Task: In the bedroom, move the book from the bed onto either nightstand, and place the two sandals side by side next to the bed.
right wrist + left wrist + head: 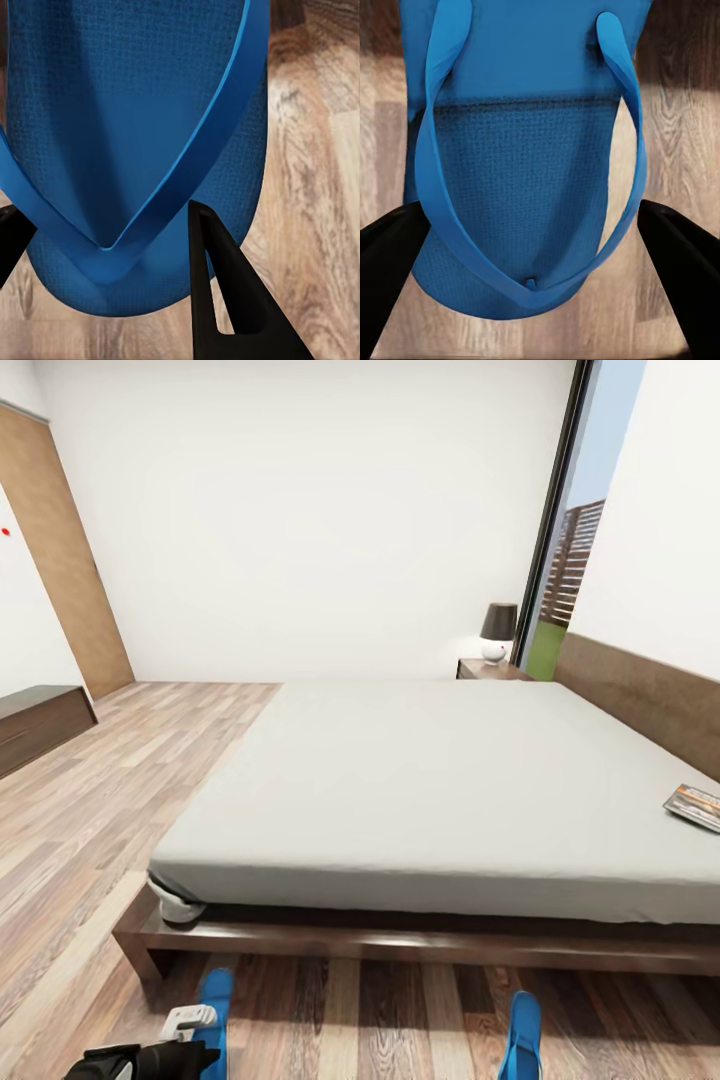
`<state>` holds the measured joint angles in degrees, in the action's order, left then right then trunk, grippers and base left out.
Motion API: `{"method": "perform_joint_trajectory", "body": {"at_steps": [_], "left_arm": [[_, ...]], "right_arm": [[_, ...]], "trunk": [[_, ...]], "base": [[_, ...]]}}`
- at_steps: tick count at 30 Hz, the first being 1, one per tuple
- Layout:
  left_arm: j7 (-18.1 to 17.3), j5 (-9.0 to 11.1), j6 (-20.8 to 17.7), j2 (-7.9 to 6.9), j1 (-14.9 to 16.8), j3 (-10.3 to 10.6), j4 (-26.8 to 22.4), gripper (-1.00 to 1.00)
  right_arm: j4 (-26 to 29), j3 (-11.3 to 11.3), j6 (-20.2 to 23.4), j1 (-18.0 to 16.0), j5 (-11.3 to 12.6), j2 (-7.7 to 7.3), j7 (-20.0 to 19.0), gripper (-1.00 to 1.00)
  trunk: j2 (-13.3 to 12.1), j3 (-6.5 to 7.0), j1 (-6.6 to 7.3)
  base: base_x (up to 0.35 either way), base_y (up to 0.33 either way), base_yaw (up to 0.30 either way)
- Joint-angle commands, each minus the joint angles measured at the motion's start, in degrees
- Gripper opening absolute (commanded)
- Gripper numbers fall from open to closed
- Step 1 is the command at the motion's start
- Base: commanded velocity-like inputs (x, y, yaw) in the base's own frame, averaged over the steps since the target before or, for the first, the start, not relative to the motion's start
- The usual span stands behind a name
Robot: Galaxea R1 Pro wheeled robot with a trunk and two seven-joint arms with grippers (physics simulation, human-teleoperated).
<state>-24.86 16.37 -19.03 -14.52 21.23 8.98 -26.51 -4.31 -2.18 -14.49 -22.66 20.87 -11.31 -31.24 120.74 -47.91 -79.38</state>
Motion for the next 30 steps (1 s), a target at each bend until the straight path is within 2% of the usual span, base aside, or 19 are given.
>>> {"method": "perform_joint_trajectory", "body": {"at_steps": [1, 3, 4, 7, 9, 12, 14, 17, 18, 19, 21, 22, 23, 25, 27, 29, 30], "left_arm": [[0.46, 0.75, -0.45, -0.32, 0.02, 0.30, -0.04, -1.00], [1.75, 0.76, -0.46, -0.59, 0.03, 0.28, 0.02, -1.00], [2.80, 0.77, -0.47, -0.66, 0.04, 0.26, 0.03, -1.00], [3.72, 0.77, -0.45, -0.68, 0.04, 0.27, 0.02, -1.00], [3.96, 0.74, -0.37, -0.50, 0.04, 0.38, -0.02, -1.00], [4.09, 0.70, -0.27, -0.11, 0.04, 0.48, -0.03, -1.00], [4.05, 0.69, -0.24, -0.03, 0.04, 0.50, -0.03, -1.00], [4.04, 0.72, -0.29, 0.03, 0.04, 0.51, -0.10, -1.00], [4.03, 0.73, -0.30, 0.25, 0.04, 0.51, -0.11, -1.00], [4.08, 0.70, -0.30, 0.70, 0.04, 0.51, -0.12, -1.00], [4.11, 0.69, -0.30, 0.97, 0.04, 0.51, -0.12, -1.00], [4.11, 0.69, -0.29, 1.08, 0.04, 0.51, -0.12, -1.00], [4.12, 0.70, -0.26, 1.11, 0.04, 0.51, -0.12, -1.00], [4.12, 0.70, -0.23, 1.15, 0.04, 0.51, -0.12, -1.00], [4.12, 0.75, -0.18, 1.22, 0.04, 0.57, -0.12, -1.00], [4.12, 0.76, -0.14, 1.24, 0.04, 0.59, -0.12, -1.00], [4.12, 0.77, -0.14, 1.23, 0.04, 0.59, -0.12, -1.00]], "right_arm": [[-0.26, -0.26, -0.16, -0.11, 0.14, -0.02, -0.32, -1.00], [-0.26, -0.31, 0.95, -0.11, 0.14, -0.09, -0.32, -1.00], [-0.25, -0.37, 2.87, -0.11, 0.14, -0.46, -0.31, -1.00], [-0.18, -0.45, 8.38, -0.11, 0.14, -2.81, -0.31, -1.00], [-0.07, -0.43, 12.88, -0.18, 0.12, -5.18, -0.31, -1.00], [0.01, -0.32, 17.01, -0.34, 0.06, -6.75, -0.08, -1.00], [0.01, -0.23, 18.00, -0.43, 0.04, -7.43, 0.23, -1.00], [0.03, -0.07, 19.78, -0.63, -0.02, -9.26, 0.60, -1.00], [0.70, -0.03, 22.11, -0.67, -0.05, -10.03, 0.69, -1.00], [3.89, 0.09, 25.64, -0.72, -0.09, -11.10, 0.77, -1.00], [9.28, 0.25, 30.37, -0.72, -0.12, -11.75, 0.90, -1.00], [12.17, 0.27, 33.71, -0.73, -0.30, -11.99, 2.60, -1.00], [13.38, 0.26, 34.85, -0.73, -0.90, -12.05, 4.04, -1.00], [16.95, 0.22, 37.52, -0.75, -5.54, -12.05, 6.82, -1.00], [21.63, 0.16, 43.60, -0.75, -12.44, -11.96, 7.87, -1.00], [25.09, 0.13, 48.90, -0.77, -15.66, -11.91, 8.13, -1.00], [26.36, 0.15, 50.51, -0.78, -16.44, -11.90, 8.14, -1.00]], "trunk": [[0.44, -0.24, -0.22], [1.25, -0.60, -0.66], [1.65, -0.78, -0.88], [2.85, -1.32, -1.54], [3.65, -1.67, -1.97], [4.85, -2.21, -2.63], [5.66, -2.57, -3.07], [6.86, -3.11, -3.73], [7.26, -3.29, -3.95], [7.66, -3.47, -4.17], [7.66, -3.47, -4.17], [7.66, -3.47, -4.17], [7.66, -3.47, -4.17], [7.66, -3.47, -4.17], [7.66, -3.47, -4.17], [7.66, -3.47, -4.17], [7.66, -3.47, -4.17]], "base": [[0.000, 0.000, 0.000], [0.000, 0.000, 0.000], [0.000, 0.000, 0.000], [0.000, 0.000, 0.000], [0.000, 0.000, 0.000], [0.000, 0.000, 0.000], [0.000, 0.000, 0.000], [0.000, 0.000, 0.000], [0.000, 0.000, 0.000], [0.000, 0.000, 0.000], [0.000, 0.000, 0.000], [0.000, 0.000, 0.000], [0.000, 0.000, 0.000], [0.000, 0.000, 0.000], [0.000, 0.000, 0.000], [0.000, 0.000, 0.000], [0.000, 0.000, 0.000]]}}
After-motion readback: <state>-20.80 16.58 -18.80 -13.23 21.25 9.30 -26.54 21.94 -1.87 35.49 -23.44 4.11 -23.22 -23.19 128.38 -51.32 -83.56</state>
